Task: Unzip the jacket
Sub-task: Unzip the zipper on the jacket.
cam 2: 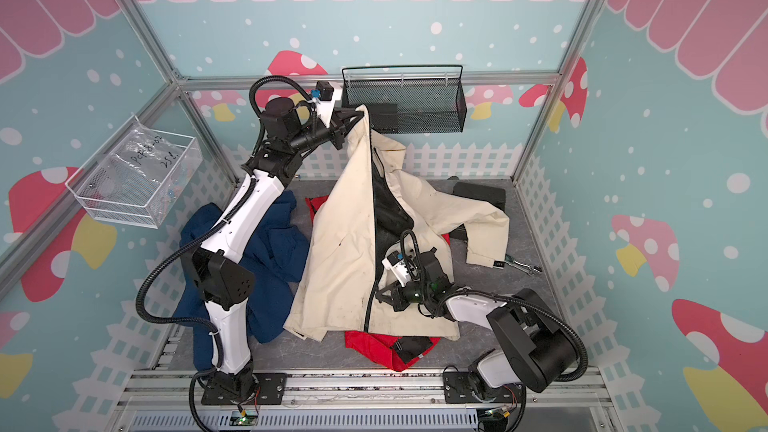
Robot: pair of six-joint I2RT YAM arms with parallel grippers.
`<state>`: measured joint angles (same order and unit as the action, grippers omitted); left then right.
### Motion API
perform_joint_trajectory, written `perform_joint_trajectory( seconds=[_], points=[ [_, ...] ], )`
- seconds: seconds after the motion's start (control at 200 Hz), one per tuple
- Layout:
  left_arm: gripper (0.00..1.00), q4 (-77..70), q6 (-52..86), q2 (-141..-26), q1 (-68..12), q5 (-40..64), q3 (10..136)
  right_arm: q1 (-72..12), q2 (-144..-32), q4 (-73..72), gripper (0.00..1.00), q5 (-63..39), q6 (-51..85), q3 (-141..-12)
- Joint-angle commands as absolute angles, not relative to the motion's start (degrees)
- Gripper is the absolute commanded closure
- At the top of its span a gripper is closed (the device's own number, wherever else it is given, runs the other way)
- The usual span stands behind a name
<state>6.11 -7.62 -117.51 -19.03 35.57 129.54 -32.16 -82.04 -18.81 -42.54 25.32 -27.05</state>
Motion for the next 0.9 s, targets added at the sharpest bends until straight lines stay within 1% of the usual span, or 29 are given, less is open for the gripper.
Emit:
perform_joint_trajectory(
  seconds=[0.0,0.195,0.555,0.721,0.896],
  points=[
    [1.00,-0.94,-6.55,-117.51,-17.63,32.96,133.18,-33.09,-81.43,-9.84,1.00,-44.43,24.87,-26.94],
    [1.00,-1.80,-5.89,-117.47,-16.72,33.02,133.17,-33.57,-79.47,-7.01,1.00,-44.91,25.40,-24.97],
    [1.00,-3.29,-4.88,-117.03,-15.43,32.14,133.07,-34.20,-80.99,-1.18,1.00,-45.44,23.03,-24.52],
    [1.00,-4.13,-4.74,-116.81,-14.88,31.37,132.96,-34.47,-81.41,1.92,1.00,-43.54,24.04,-24.50],
    [1.00,-4.68,-4.40,-116.08,-13.77,31.05,132.14,-34.88,-80.06,2.82,1.00,-43.86,26.34,-22.79]
  ],
)
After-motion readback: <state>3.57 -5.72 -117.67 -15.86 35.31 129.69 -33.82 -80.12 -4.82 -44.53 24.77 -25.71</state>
